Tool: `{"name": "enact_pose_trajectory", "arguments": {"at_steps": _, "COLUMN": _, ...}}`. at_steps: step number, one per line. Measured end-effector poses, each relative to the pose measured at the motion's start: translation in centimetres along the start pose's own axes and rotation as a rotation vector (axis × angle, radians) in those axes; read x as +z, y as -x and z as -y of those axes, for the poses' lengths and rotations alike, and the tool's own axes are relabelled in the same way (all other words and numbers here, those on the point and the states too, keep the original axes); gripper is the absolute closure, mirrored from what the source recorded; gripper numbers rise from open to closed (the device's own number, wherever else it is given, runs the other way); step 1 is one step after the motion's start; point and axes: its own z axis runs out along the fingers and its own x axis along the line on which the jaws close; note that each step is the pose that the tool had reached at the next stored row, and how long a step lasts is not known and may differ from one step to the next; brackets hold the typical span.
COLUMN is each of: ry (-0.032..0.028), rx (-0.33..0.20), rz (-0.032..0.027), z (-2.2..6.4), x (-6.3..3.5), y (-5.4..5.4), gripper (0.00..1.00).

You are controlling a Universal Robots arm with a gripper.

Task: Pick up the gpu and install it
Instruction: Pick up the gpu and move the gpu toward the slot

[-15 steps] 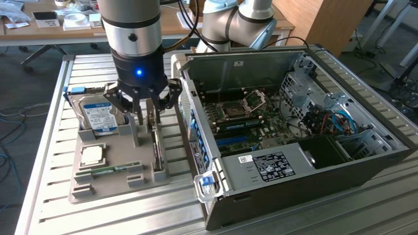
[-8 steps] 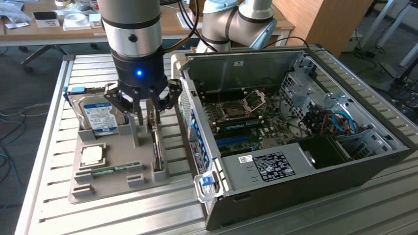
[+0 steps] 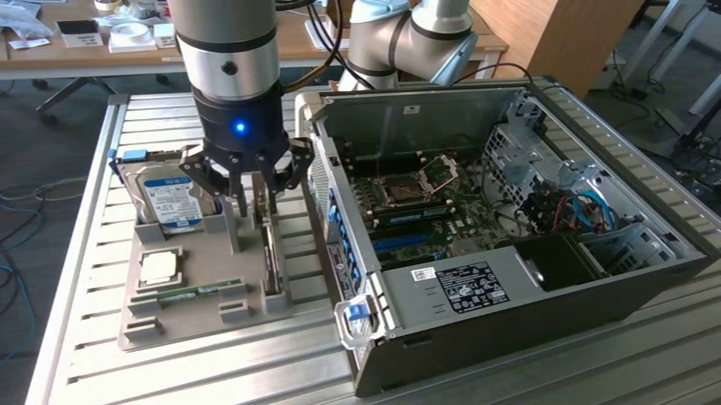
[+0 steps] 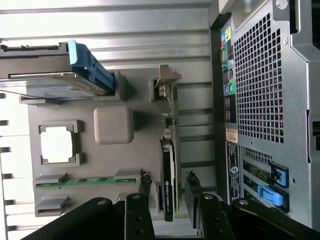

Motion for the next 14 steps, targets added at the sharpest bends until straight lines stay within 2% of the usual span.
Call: {"name": "enact_pose_trajectory", "arguments": {"at_steps": 14, "ry": 0.0003, "rx": 0.000, "rz": 0.0003, "z": 0.02, "x": 0.26, "y": -0.09, "gripper": 0.58}}
